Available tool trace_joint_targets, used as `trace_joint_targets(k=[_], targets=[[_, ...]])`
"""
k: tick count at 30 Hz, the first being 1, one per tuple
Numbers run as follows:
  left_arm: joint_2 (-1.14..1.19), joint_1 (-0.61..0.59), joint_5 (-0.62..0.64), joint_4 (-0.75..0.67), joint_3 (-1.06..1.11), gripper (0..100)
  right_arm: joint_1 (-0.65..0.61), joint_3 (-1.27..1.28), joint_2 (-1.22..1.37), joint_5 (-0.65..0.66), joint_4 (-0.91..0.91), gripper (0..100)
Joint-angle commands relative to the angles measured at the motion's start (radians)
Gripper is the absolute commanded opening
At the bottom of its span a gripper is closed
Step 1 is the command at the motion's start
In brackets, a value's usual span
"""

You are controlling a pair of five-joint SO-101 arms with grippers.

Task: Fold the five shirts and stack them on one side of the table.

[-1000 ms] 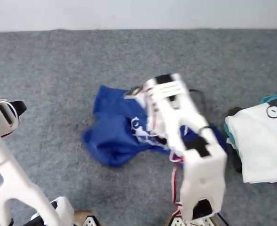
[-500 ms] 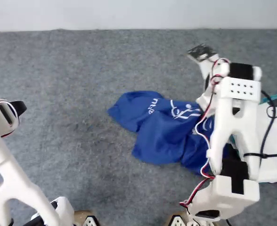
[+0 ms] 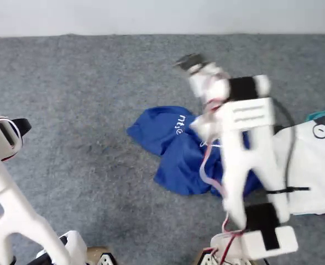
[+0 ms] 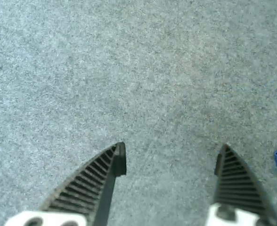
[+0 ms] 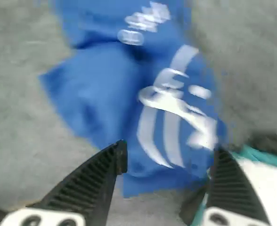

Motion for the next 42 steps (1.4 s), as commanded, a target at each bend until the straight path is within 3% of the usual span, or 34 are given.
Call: trace_joint_targets(k=[1, 5, 12, 22, 30, 38, 42], targets=[[-0.02, 0.006, -0.009, -0.011, 0.002, 30, -0.199, 0.068, -0.051, -0.018, 0.012, 21.9], [-0.021, 0.006, -0.008, -0.011, 0.002, 30, -0.286, 0.221, -0.051, -0.017, -0.12, 21.8], [-0.017, 0.006, -0.008, -0.011, 0.002, 30, -0.3, 0.555, -0.051, -0.017, -0.432, 21.8], [-0.015, 0.008, -0.008, -0.011, 0.002, 30, -0.495, 0.74, -0.05, -0.017, -0.687, 21.6], [-0.015, 0.008, -0.008, -0.011, 0.002, 30, -0.403, 0.75, 0.101, -0.023, -0.863, 21.5], [-0.015, 0.008, -0.008, -0.011, 0.004, 30, -0.329, 0.704, 0.188, -0.015, -0.869, 21.4], [-0.015, 0.008, -0.008, -0.011, 0.004, 30, -0.325, 0.704, 0.188, 0.035, -0.871, 13.6]])
